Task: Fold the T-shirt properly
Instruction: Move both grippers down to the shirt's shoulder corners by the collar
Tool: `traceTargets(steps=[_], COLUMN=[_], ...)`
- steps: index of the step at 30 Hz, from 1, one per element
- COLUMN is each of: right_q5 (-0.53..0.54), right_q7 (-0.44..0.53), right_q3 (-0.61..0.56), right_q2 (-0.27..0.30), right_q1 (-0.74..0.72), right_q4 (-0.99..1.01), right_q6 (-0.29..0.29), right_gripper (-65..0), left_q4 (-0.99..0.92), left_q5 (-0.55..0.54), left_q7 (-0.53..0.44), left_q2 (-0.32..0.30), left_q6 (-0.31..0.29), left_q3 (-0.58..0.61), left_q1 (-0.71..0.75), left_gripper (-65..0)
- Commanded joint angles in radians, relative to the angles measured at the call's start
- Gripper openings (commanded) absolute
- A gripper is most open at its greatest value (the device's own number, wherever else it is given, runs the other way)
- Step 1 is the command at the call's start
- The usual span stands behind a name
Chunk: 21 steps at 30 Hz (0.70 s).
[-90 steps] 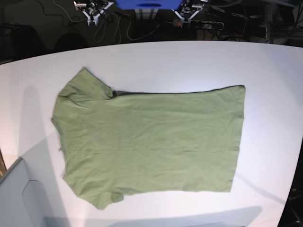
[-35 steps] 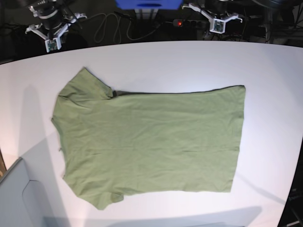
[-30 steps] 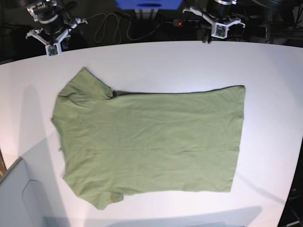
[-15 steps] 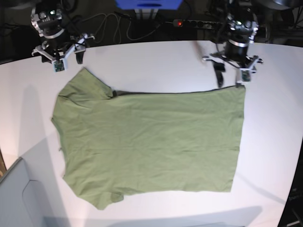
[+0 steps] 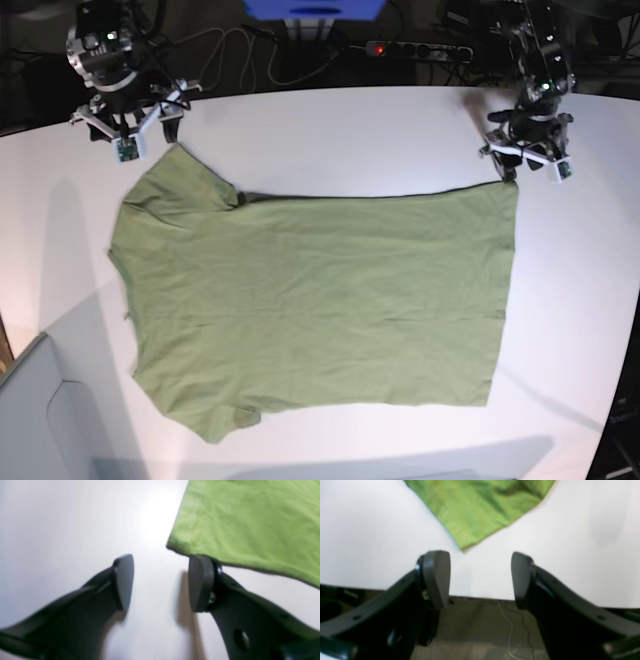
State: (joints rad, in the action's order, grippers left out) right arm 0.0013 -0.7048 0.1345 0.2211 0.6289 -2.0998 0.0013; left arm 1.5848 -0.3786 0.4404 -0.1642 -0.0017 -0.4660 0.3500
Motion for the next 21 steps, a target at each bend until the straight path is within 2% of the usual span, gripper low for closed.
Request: traceTargets(steps=[1, 17, 19, 21], right_q5=[-0.002, -0.004, -0.004, -0.004], right_q7=[0.018, 0.023, 0.023, 0.023], right_q3=[0.006, 0.006, 0.006, 0.006], right_q2=[0.007, 0.005, 0.005, 0.005], right_q1=[-0.001, -0.010, -0.010, -0.010], right_q4=[-0.012, -0.003, -0.003, -0.003], right_q6=[0.009, 0.003, 0.003, 0.003], right_gripper=[-28.5, -28.4, -28.4, -28.5], left_q4=[0.004, -0.051, -0.051, -0.053], left_q5=[-0.006, -0.006, -0.006, -0.006], left_q7=[-0.019, -0.019, -0.019, -0.018], left_q2=[-0.013, -0.021, -0.019, -0.018], left_q6=[-0.001, -0.001, -0.001, -0.001], left_q3=[-0.003, 0.088, 0.091, 0.086], left_q1=[-0.015, -0.062, -0.059, -0.058], left_gripper=[-31.4, -32.1, -36.1, -43.4])
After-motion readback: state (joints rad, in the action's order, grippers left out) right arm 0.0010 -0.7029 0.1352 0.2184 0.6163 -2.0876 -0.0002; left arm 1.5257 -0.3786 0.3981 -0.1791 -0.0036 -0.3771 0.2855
